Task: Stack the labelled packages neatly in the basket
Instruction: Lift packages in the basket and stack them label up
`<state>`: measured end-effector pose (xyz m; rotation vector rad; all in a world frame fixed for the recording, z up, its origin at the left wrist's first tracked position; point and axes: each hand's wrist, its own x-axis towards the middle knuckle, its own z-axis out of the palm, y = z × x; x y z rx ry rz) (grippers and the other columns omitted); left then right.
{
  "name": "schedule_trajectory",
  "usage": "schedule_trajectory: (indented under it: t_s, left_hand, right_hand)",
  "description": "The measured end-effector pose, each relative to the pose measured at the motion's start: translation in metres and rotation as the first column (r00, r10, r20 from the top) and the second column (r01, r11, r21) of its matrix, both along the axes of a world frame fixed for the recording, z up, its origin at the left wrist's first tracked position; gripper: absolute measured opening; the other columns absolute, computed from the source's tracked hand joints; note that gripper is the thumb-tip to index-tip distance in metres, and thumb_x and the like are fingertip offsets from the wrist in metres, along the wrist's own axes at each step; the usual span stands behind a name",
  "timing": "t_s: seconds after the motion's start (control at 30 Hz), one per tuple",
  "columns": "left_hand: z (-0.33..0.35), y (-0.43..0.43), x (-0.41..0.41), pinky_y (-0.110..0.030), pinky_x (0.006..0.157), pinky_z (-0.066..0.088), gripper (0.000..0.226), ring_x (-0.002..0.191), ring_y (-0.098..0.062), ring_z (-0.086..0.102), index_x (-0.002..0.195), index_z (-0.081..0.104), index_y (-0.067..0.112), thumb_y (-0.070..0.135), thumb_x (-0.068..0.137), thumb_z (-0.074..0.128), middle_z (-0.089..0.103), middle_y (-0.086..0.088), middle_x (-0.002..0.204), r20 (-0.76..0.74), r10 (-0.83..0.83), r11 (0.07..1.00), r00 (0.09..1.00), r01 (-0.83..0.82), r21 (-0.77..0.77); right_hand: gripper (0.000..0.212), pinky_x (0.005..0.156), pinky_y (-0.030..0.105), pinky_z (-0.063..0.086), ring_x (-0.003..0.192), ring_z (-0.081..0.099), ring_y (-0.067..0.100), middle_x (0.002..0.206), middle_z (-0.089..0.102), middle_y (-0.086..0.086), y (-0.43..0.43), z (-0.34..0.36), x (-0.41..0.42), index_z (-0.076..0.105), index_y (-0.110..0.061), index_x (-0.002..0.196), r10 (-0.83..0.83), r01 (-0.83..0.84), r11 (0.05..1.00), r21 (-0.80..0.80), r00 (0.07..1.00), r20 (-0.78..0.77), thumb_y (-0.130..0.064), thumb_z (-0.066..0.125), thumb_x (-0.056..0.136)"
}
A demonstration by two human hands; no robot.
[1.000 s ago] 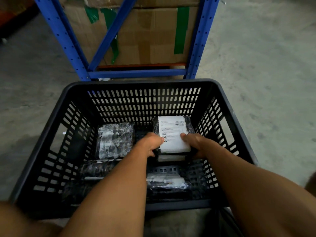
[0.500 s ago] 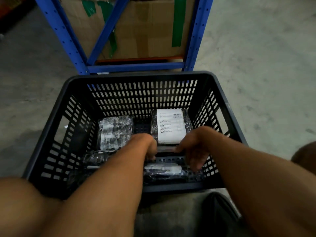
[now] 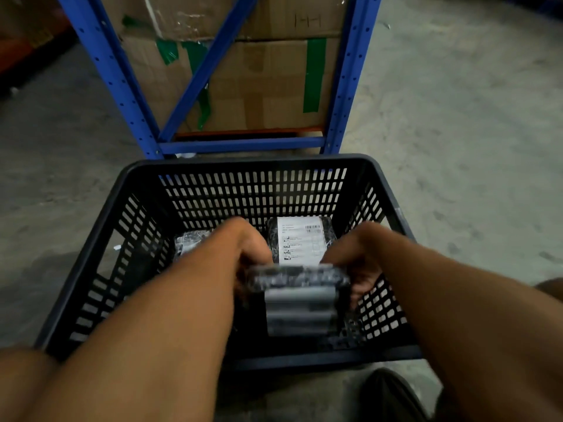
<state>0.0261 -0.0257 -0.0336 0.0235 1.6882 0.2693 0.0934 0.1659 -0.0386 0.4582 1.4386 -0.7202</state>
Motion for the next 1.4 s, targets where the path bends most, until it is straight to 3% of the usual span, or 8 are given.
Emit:
schedule_trajectory:
  t_s: [0.13, 0.27, 0.4, 0.57, 0.67, 0.8, 1.03, 1.4]
  left_hand:
    - [0.055, -0.033, -0.047, -0.023, 0.070, 0.049, 0.050, 0.080, -0.018, 0.062, 0.089, 0.074, 0.004, 0.035, 0.054, 0.092, 0.069, -0.013, 0.092, 0.192, 0.509, 0.734, 0.839, -0.539, 0.413]
    - [0.083, -0.051, -0.058, -0.021, 0.069, 0.056, 0.073, 0.086, -0.015, 0.065, 0.098, 0.068, 0.006, 0.022, 0.034, 0.100, 0.069, -0.009, 0.095, 0.306, 0.549, 0.443, 0.778, -0.581, 0.683]
    - [0.087, -0.055, -0.063, -0.017, 0.061, 0.055, 0.079, 0.085, -0.014, 0.065, 0.096, 0.070, 0.005, 0.018, 0.024, 0.101, 0.072, -0.008, 0.095, 0.240, 0.584, 0.419, 0.775, -0.541, 0.729]
    - [0.077, -0.059, -0.059, -0.021, 0.065, 0.051, 0.079, 0.075, -0.013, 0.063, 0.090, 0.075, 0.014, 0.050, 0.024, 0.096, 0.073, -0.004, 0.088, 0.126, 0.672, 0.448, 0.730, -0.536, 0.715]
    - [0.061, -0.050, -0.047, -0.042, 0.098, 0.046, 0.092, 0.106, -0.027, 0.061, 0.111, 0.071, 0.013, 0.082, 0.050, 0.069, 0.068, -0.010, 0.112, 0.103, 0.760, 0.407, 0.641, -0.594, 0.694]
    - [0.039, -0.034, -0.040, -0.054, 0.098, 0.046, 0.093, 0.111, -0.037, 0.065, 0.114, 0.073, 0.013, 0.084, 0.080, 0.024, 0.069, -0.021, 0.120, 0.266, 0.823, 0.255, 0.501, -0.746, 0.615]
    - [0.036, -0.034, -0.022, -0.057, 0.102, 0.043, 0.041, 0.106, -0.034, 0.066, 0.124, 0.062, -0.001, -0.002, 0.082, 0.064, 0.071, -0.019, 0.114, 0.114, 0.661, 0.563, 0.742, -0.590, 0.579]
    - [0.003, 0.002, -0.015, -0.036, 0.075, 0.054, 0.052, 0.112, -0.030, 0.063, 0.126, 0.056, -0.001, -0.005, 0.077, 0.073, 0.070, -0.017, 0.119, -0.126, 0.681, 0.676, 0.721, -0.554, 0.486]
  right_hand:
    - [0.083, 0.047, 0.019, 0.056, 0.057, 0.064, 0.017, 0.090, 0.066, 0.021, 0.038, 0.052, -0.023, 0.062, 0.001, 0.121, -0.425, 0.403, 0.905, -0.136, 0.870, -0.249, -0.072, 0.045, 0.085]
    - [0.127, 0.055, 0.026, 0.061, 0.070, 0.070, 0.021, 0.132, 0.058, 0.031, 0.049, 0.076, -0.038, 0.052, 0.004, 0.136, -0.585, 0.516, 0.810, -0.279, 0.738, -0.336, -0.091, 0.056, 0.052]
    - [0.107, 0.058, 0.026, 0.063, 0.068, 0.073, 0.023, 0.115, 0.067, 0.024, 0.041, 0.087, -0.041, 0.055, 0.002, 0.135, -0.576, 0.472, 0.816, -0.334, 0.714, -0.399, -0.083, 0.050, 0.071]
    - [0.106, 0.061, 0.026, 0.061, 0.074, 0.071, 0.022, 0.105, 0.071, 0.020, 0.038, 0.085, -0.028, 0.064, 0.000, 0.123, -0.626, 0.459, 0.761, -0.459, 0.705, -0.334, -0.079, 0.067, 0.052]
    - [0.069, 0.052, 0.019, 0.055, 0.060, 0.063, 0.011, 0.081, 0.070, 0.009, 0.033, 0.085, -0.026, 0.074, -0.004, 0.101, -0.558, 0.374, 0.796, -0.476, 0.757, -0.338, -0.046, 0.092, 0.049]
    - [0.032, 0.047, 0.016, 0.041, 0.052, 0.047, 0.007, 0.066, 0.053, 0.000, 0.022, 0.086, -0.042, 0.066, -0.012, 0.087, -0.451, 0.381, 0.892, -0.242, 0.729, -0.514, -0.038, 0.079, 0.073]
    - [0.046, 0.080, 0.041, 0.053, 0.097, 0.063, 0.031, 0.108, 0.065, 0.014, 0.016, 0.060, -0.035, 0.060, -0.008, 0.119, -0.512, 0.464, 0.857, -0.222, 0.722, -0.465, -0.035, 0.071, 0.084]
    - [0.021, 0.091, 0.047, 0.052, 0.084, 0.064, 0.029, 0.091, 0.065, 0.012, 0.012, 0.020, -0.021, 0.057, -0.003, 0.096, -0.514, 0.573, 0.816, -0.084, 0.651, -0.559, -0.018, 0.070, 0.089]
